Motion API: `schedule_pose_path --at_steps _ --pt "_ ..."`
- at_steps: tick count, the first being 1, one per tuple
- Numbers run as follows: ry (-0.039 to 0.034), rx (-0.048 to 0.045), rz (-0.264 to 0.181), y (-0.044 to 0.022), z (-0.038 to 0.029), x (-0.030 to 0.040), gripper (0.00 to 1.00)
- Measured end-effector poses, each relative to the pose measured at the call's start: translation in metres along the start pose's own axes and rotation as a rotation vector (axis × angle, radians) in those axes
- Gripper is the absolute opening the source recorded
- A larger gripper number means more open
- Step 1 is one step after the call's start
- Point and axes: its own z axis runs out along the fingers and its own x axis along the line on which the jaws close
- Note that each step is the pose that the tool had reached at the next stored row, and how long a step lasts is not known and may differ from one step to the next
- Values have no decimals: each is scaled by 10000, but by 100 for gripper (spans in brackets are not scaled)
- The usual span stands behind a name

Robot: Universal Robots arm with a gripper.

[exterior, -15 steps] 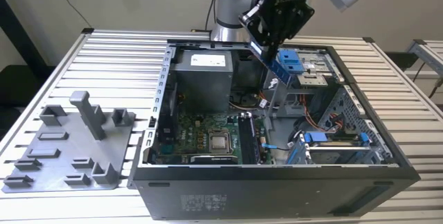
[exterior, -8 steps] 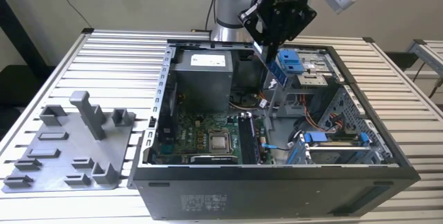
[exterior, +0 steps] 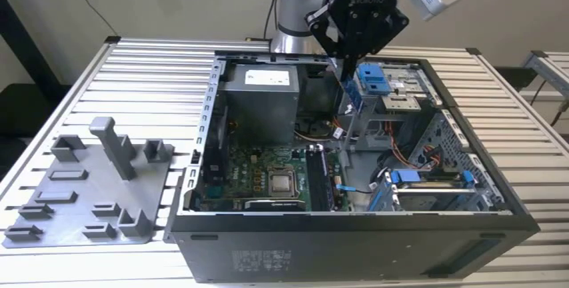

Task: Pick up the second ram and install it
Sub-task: 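Insert the second ram into the second slot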

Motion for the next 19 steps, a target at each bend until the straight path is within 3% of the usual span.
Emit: schedule_pose_path --at_steps 12,19 --pt "-6 44 1650 -1 5 0 14" --pt "-7 47 1753 0 9 0 14"
